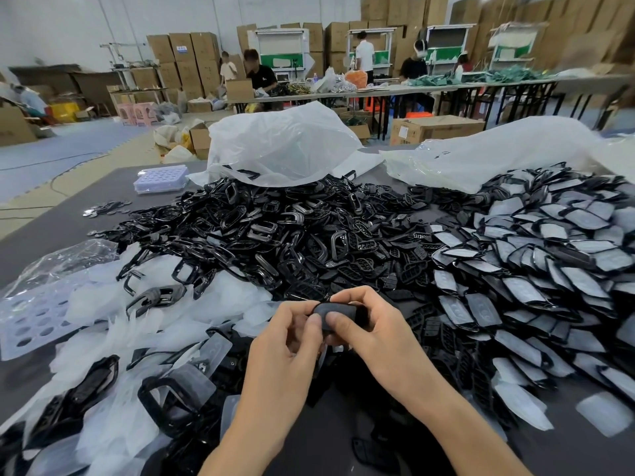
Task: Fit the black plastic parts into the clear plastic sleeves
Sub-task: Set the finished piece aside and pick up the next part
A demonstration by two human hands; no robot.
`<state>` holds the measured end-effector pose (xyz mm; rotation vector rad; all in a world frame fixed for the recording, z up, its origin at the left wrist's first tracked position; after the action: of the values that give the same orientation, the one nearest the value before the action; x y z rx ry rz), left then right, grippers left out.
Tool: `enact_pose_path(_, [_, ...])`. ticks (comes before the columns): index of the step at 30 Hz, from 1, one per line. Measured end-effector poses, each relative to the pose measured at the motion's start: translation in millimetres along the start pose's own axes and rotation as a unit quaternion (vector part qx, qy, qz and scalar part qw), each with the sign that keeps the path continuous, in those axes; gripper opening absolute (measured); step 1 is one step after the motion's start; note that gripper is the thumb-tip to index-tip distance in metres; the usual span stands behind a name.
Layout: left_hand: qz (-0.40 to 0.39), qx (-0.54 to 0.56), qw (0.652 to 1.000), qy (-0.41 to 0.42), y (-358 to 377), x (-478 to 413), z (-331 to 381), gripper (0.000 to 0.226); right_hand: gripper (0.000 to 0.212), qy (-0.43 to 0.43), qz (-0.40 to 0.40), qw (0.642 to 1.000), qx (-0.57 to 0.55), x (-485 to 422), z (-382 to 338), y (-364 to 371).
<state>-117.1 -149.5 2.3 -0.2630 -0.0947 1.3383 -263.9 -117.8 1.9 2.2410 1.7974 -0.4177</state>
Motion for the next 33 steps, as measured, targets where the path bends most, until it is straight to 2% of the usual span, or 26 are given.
enact_pose_path(4, [0.018,0.006,1.000,0.003,-2.3,-1.7,-0.2,0.013,0.011,0.016,0.024,0.997,-0.074,-1.4,2.4,0.9])
enact_pose_path(10, [0.021,0.017,1.000,0.009,-2.9,-1.9,1.5,0.018,0.025,0.053,0.034,0.983,-0.171,-2.6,2.0,2.9])
enact_pose_path(12, [0.017,0.016,1.000,0.015,-3.2,-1.9,0.8,0.014,0.024,0.063,0.035,0.981,-0.179,-3.1,1.6,3.7])
enact_pose_path(16, [0.013,-0.003,0.999,0.034,-1.9,0.0,0.4,0.011,0.008,0.078,0.037,0.978,-0.190,-4.1,1.8,4.3])
enact_pose_path(19, [0.006,-0.017,0.999,0.039,-0.1,1.2,-1.7,0.012,0.007,0.076,0.023,0.979,-0.188,-3.6,2.8,4.1])
enact_pose_path(24, [-0.001,-0.050,0.996,0.069,-1.6,0.7,-4.3,0.014,0.017,0.066,0.006,0.981,-0.180,-2.8,3.5,2.5])
enact_pose_path(33, [0.004,-0.090,0.991,0.104,-3.1,2.6,-5.3,0.020,0.006,0.066,-0.010,0.984,-0.164,-2.2,0.6,-1.5])
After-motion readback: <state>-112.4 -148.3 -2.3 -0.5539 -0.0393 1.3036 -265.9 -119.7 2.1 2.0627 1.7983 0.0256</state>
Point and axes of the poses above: each hand's wrist, its own x-axis away from the middle knuckle, its own y-axis out of the palm, z = x × y, the point moved 1 cm from there along -x, towards the middle knuckle, and after that the axes turned 13 degrees about -y, right-handed, at the moved point
